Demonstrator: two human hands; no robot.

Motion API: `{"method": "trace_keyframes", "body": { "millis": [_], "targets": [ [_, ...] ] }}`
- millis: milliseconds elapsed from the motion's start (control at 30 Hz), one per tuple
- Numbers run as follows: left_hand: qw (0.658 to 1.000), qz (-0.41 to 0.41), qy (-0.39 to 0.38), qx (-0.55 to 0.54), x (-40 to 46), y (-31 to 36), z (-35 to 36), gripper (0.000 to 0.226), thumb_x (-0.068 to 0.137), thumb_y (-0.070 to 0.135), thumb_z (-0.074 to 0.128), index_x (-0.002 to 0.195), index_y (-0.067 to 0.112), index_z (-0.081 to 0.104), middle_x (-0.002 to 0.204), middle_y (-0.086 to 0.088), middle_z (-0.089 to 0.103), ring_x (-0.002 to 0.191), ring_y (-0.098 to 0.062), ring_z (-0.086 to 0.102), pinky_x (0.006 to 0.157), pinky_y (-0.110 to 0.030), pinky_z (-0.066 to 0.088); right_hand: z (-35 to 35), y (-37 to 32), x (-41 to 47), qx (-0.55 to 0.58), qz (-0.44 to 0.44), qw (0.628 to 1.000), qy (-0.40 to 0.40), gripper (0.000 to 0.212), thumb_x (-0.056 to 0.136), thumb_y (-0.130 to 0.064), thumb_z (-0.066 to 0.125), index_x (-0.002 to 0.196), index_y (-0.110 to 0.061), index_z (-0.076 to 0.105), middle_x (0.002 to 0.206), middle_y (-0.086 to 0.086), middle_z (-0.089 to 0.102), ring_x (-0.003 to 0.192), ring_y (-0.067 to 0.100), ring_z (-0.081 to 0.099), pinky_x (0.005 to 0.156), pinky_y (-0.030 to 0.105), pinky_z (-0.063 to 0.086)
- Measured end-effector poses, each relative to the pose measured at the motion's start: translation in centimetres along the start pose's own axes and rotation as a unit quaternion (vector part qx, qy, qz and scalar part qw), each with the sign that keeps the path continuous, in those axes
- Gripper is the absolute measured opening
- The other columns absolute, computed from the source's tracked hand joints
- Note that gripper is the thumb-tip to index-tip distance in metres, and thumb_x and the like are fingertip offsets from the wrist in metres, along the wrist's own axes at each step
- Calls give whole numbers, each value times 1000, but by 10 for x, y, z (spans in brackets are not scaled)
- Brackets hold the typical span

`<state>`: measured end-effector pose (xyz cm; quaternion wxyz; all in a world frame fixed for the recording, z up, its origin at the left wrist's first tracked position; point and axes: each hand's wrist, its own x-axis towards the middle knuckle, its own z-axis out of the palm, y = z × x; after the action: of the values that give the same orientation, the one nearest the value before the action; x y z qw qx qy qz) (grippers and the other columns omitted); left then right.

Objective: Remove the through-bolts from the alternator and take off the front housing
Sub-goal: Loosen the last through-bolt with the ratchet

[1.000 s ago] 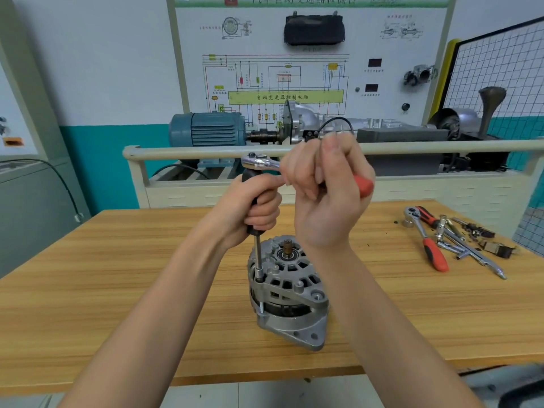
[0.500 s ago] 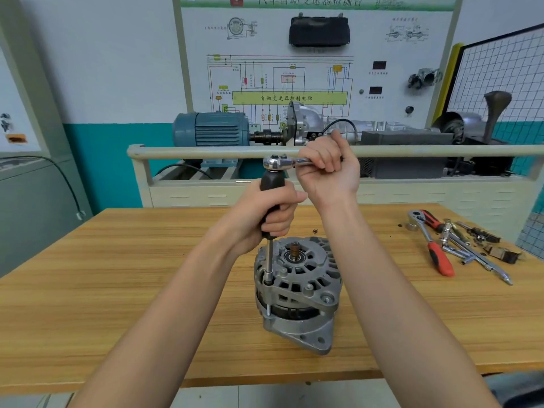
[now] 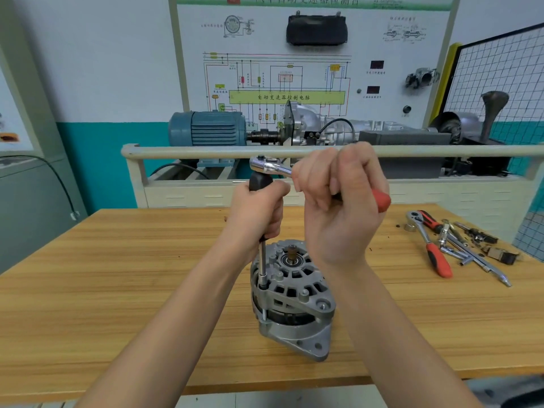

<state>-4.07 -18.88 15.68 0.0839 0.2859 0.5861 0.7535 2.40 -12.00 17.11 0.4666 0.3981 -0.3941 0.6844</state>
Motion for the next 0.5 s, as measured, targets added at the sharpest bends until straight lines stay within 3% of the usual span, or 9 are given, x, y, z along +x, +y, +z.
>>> {"method": "trace_keyframes", "body": {
  "millis": [67,167,300,367,500],
  "targets": [
    [1000,-3,17,-2,-1,1,2,51,88,2,49,46,21,28,37,6,22,31,-10,14,37,-14,16,-1,0,2,15,2,1000,4,34,89,-3,38,58,-13,29,44,2,26,42,12,27,48,33,21],
    [1000,-22,15,6,-3,5,4,53,89,2,52,45,22,30,36,6,23,30,-10,15,36,-14,16,-12,-4,18,125,92,987,49,46,92,-7,33,48,-19,30,39,-1,20,39,11,20,45,25,25],
    [999,-33,-10,30,-6,8,8,50,85,0,57,47,21,32,38,6,24,32,-10,15,39,-17,17,-34,-2,33,262,210,933,128,45,87,-16,38,43,-15,39,34,-5,27,41,12,13,42,23,26],
    [999,-34,-26,23,-8,7,10,51,83,-1,58,44,23,34,40,5,24,35,-11,16,40,-19,16,-42,2,38,312,243,907,145,42,86,-15,40,44,-14,38,34,-4,28,41,11,12,42,23,24],
    [998,-35,-54,11,-8,3,16,40,81,-1,59,58,19,33,47,2,24,41,-13,17,43,-24,17,-51,5,46,372,279,864,193,43,87,-14,41,44,-14,34,33,-3,27,40,9,12,40,22,22]
  ]
}}
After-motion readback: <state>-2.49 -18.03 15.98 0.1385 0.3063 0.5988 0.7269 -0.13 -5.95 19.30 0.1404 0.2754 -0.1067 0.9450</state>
